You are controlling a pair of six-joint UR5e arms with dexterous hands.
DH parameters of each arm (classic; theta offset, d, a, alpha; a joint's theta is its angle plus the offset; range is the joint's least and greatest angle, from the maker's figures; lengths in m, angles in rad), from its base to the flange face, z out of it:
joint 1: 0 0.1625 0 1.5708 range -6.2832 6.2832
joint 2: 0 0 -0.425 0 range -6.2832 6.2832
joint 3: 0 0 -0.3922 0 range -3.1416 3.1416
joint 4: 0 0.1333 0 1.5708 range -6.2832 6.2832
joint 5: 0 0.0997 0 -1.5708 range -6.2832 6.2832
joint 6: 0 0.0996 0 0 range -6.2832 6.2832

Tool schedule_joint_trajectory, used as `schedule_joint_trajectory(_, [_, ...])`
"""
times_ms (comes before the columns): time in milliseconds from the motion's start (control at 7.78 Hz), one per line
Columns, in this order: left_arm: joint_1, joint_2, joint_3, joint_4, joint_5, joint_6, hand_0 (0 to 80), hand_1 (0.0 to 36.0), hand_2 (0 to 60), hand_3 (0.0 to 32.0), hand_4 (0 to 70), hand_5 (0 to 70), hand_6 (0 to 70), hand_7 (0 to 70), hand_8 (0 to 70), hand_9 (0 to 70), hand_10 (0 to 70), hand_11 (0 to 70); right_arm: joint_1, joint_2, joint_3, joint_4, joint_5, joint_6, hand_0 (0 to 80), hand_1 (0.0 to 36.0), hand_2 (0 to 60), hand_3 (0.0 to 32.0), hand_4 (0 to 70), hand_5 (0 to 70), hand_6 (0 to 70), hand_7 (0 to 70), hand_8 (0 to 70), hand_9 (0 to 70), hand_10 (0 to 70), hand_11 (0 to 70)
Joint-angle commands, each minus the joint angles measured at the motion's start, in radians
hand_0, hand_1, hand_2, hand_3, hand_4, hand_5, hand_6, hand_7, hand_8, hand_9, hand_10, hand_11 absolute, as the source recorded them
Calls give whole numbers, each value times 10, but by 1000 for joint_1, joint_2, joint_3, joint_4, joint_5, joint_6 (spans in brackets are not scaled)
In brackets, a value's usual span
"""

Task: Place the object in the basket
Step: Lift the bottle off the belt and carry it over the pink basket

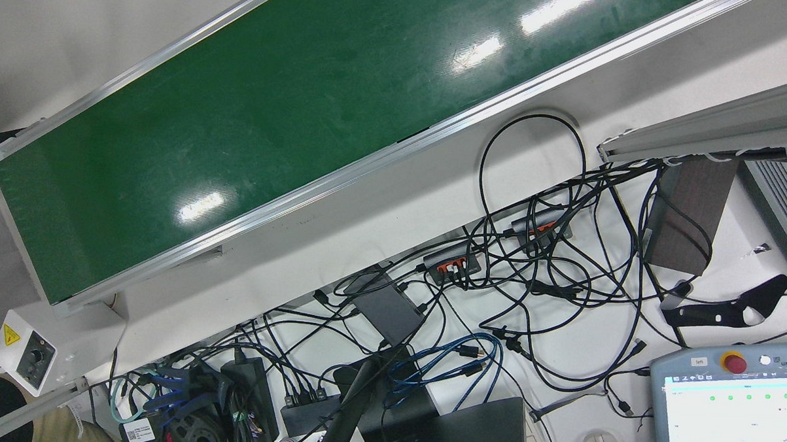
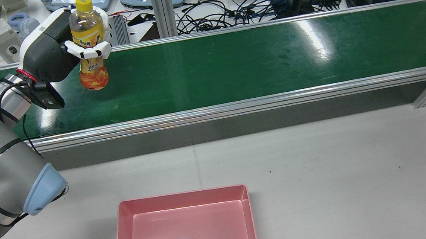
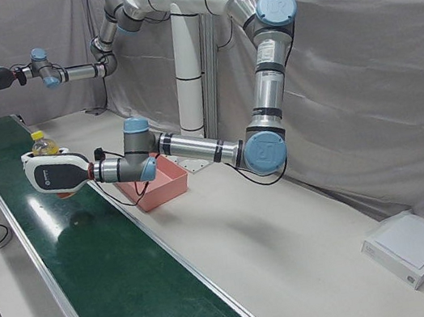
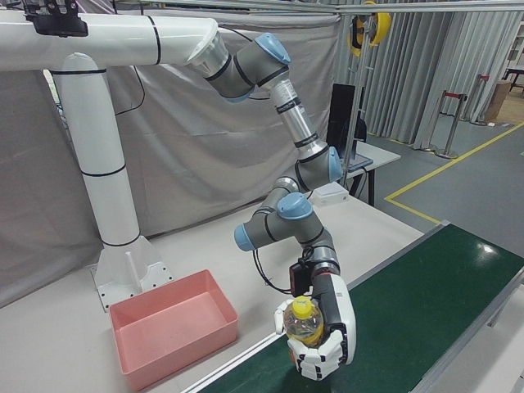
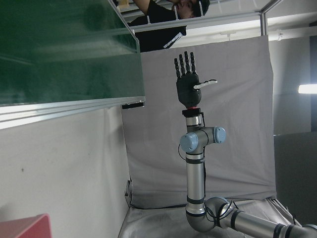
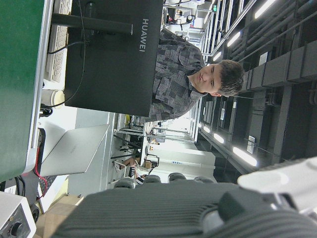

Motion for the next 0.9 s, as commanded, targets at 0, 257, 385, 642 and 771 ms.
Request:
schedule_joint_trajectory(0, [90,70,-155,21,18,9,527,280,600,0,444,700,655,700,700,700,700,700,0,0,0,0,0,0,0,0,0,0,0,0,0,0,0,0,0,0])
schedule_joint_trajectory(257, [175,88,-189,17,24,14,512,257,600,0,405,700,642,700,700,700,700,700,0,0,0,0,0,0,0,0,0,0,0,0,0,0,0,0,0,0])
schedule_joint_trajectory(385, [204,95,-234,17,44,37,520,260,600,0,402,700,635,700,700,700,700,700,0,0,0,0,0,0,0,0,0,0,0,0,0,0,0,0,0,0])
schedule_joint_trajectory(642, [299,149,-406,121,65,129,530,259,600,0,412,700,633,700,700,700,700,700,0,0,0,0,0,0,0,0,0,0,0,0,0,0,0,0,0,0])
schedule_joint_trajectory(771, [336,169,-460,164,65,161,530,254,600,0,407,700,629,700,700,700,700,700,0,0,0,0,0,0,0,0,0,0,0,0,0,0,0,0,0,0])
